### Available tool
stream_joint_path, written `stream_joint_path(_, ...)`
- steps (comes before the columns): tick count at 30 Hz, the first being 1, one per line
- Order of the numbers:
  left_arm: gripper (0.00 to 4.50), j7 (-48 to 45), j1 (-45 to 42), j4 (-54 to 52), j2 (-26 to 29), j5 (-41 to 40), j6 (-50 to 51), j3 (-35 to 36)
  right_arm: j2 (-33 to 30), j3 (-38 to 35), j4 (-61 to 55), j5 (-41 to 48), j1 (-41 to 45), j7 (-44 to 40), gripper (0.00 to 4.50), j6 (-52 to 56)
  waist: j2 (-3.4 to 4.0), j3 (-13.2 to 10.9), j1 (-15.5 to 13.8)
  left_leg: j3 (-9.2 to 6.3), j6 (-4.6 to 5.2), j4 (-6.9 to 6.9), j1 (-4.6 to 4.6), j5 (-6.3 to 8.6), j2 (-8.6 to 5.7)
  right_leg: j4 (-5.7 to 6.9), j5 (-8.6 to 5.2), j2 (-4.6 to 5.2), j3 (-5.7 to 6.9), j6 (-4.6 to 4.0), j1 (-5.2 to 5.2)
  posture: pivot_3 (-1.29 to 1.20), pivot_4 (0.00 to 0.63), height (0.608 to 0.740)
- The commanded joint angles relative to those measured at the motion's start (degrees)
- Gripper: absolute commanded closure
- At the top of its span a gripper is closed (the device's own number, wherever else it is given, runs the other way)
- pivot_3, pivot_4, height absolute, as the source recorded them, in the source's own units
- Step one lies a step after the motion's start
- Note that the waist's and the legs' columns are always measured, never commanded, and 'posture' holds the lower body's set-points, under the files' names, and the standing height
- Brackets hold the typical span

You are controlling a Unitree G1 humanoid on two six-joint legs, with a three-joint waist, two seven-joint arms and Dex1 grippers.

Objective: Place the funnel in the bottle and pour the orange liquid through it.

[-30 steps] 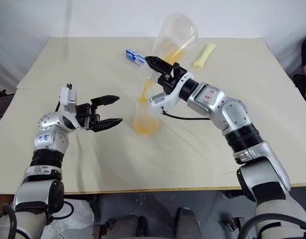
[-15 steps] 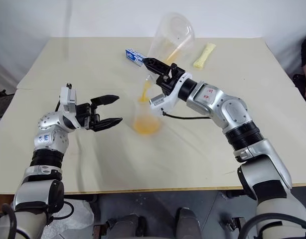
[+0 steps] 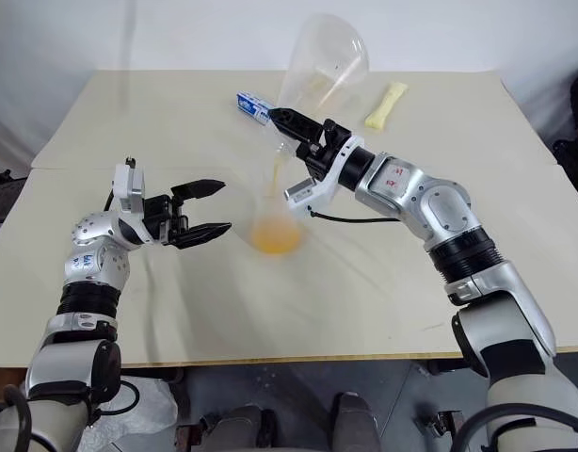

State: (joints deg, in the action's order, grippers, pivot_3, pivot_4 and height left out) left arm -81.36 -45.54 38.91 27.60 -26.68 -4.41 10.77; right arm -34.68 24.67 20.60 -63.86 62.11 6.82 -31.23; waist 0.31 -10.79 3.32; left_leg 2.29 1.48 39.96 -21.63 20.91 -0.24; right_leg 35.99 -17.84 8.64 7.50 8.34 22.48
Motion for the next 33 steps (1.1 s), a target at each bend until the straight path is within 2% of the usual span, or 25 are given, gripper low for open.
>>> stream_joint_path(1,0.00,0.1,-0.8,-1.0,0.8,-0.5,-0.3,0.8,-0.9,-0.1,-1.0,-0.3,1.7,2.3,2.06,-0.2,0.00,0.0,0.0,0.00,0.00,0.00,0.00,0.00,0.00,0.00,0.00,0.00,0.00,0.00,0.00,0.00,0.150,0.740)
stream_joint_path(26,0.00,0.1,-1.3,-0.6,0.9,-0.2,-0.8,0.8,-1.4,1.1,-1.9,-1.7,0.9,6.4,2.06,-0.2,0.00,0.0,0.0,0.00,0.00,0.00,0.00,0.00,0.00,0.00,0.00,0.00,-0.01,0.00,0.00,0.00,0.150,0.740)
stream_joint_path(33,0.00,0.9,-1.9,0.3,0.9,0.2,-1.9,0.9,0.8,-2.1,-0.6,8.9,-1.9,-0.7,2.06,1.4,0.00,0.0,0.0,0.00,0.00,0.00,0.00,0.00,0.00,0.00,0.00,0.00,0.00,0.00,-0.01,0.00,0.150,0.740)
